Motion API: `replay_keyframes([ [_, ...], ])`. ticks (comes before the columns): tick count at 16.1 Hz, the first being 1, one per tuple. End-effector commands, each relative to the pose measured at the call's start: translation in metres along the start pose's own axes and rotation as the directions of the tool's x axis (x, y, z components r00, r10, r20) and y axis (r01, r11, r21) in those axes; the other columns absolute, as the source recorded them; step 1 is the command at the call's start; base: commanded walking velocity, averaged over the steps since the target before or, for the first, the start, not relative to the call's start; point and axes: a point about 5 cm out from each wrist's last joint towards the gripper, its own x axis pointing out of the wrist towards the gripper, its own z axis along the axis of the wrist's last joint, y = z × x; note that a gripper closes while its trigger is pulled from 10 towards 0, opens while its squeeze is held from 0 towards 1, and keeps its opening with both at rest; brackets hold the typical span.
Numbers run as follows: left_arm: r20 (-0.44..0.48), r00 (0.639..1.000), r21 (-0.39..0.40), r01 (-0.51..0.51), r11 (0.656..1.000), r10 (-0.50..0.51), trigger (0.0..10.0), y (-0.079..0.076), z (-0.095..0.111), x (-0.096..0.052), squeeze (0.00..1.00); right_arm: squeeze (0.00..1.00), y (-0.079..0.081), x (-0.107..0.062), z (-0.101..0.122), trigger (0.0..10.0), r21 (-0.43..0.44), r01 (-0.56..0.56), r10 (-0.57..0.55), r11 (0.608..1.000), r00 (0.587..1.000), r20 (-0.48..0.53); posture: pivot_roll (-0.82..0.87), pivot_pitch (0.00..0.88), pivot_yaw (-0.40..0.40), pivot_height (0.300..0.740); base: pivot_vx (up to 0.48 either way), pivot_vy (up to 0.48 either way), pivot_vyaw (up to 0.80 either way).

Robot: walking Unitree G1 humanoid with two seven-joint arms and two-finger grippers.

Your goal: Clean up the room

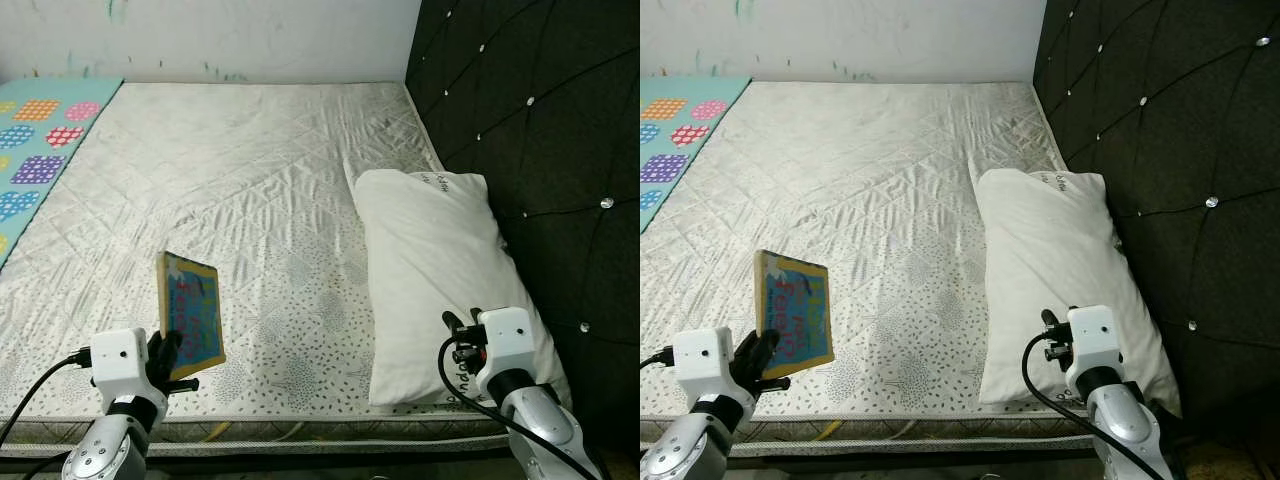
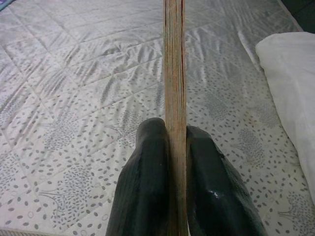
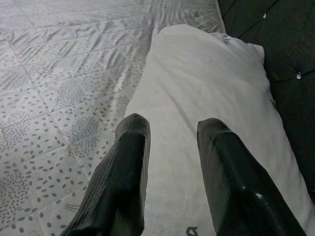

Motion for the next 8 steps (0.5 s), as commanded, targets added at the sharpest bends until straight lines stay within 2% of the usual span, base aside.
replay_keyframes([
  [1,0.028,1.000,0.006,-0.010,1.000,0.010,10.0,0.0022,0.0048,0.0006,0.00,0.00,-0.0016,0.0000,-0.0016,10.0,0.007,0.004,-0.004,1.000,1.000,-0.002,-0.13,0.115,-0.006,0.740,0.000,0.000,0.00],
  [8,0.026,1.000,0.012,-0.003,1.000,0.003,10.0,0.0021,0.0043,0.0006,0.00,0.00,-0.0007,-0.0006,-0.0011,10.0,0.013,-0.003,0.003,1.000,1.000,0.007,-0.14,0.118,-0.002,0.673,0.000,0.000,0.00],
])
